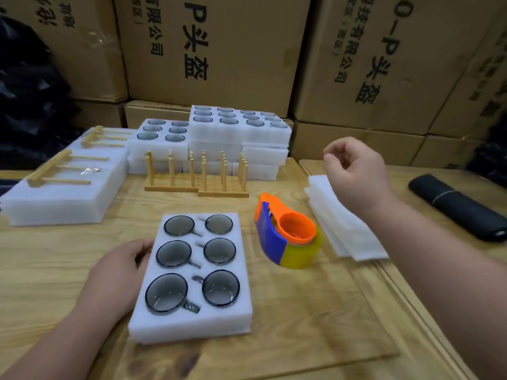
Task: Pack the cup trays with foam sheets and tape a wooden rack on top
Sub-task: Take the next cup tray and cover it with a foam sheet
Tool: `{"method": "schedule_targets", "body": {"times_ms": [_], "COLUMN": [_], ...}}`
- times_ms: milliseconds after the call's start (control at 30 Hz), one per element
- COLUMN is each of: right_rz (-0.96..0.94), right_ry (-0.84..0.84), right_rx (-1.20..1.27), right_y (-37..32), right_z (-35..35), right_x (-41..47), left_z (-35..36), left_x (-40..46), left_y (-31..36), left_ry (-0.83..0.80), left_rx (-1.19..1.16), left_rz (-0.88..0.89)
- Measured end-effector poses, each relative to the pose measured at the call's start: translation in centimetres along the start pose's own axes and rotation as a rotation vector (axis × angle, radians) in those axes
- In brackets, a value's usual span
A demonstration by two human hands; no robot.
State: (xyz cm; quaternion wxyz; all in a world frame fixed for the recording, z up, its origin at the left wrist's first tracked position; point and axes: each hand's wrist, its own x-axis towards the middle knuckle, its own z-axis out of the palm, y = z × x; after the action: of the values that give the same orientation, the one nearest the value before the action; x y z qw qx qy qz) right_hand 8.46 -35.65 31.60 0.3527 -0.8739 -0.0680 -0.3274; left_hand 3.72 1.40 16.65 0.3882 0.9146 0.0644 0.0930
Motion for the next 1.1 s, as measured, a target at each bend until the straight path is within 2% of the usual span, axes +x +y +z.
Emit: {"method": "schedule_targets", "body": {"times_ms": [100, 167, 267, 333, 500, 633, 867, 967, 1100], "right_rz": [0.305, 0.504, 0.737, 0.824, 0.823, 0.762, 0.707, 0.641, 0.614], "right_ry": [-0.124, -0.246, -0.435, -0.518, -0.477, -0.381, -0.232, -0.185, -0.099], "right_rx": [-0.501, -0.691, -0.67, -0.646, -0.62, -0.809, -0.838, -0.733, -0.361], "right_y": [4.1, 6.2, 8.5, 9.3, 10.5, 10.3, 8.4, 7.4, 4.4], "right_z": [-2.6, -3.6, -4.4, -4.6, -4.6, -4.6, -5.7, -6.5, -7.1], "right_x": [2.6, 3.1, 3.0, 2.8, 2.7, 3.3, 4.7, 5.5, 6.0], "left_z": [0.1, 0.2, 0.3, 0.3, 0.3, 0.3, 0.1, 0.0, 0.1], "left_x": [0.2, 0.3, 0.4, 0.4, 0.4, 0.3, 0.2, 0.1, 0.2], "left_y": [-0.2, -0.2, -0.2, -0.2, -0.2, -0.1, 0.2, 0.2, 0.2], "left_ry": [-0.001, -0.002, 0.012, 0.016, 0.024, 0.019, 0.016, 0.019, 0.031], "left_rx": [0.008, 0.011, 0.033, 0.037, 0.032, 0.025, 0.022, 0.018, 0.029], "left_rz": [0.007, 0.001, 0.007, 0.008, 0.004, -0.015, -0.031, -0.024, -0.005]}}
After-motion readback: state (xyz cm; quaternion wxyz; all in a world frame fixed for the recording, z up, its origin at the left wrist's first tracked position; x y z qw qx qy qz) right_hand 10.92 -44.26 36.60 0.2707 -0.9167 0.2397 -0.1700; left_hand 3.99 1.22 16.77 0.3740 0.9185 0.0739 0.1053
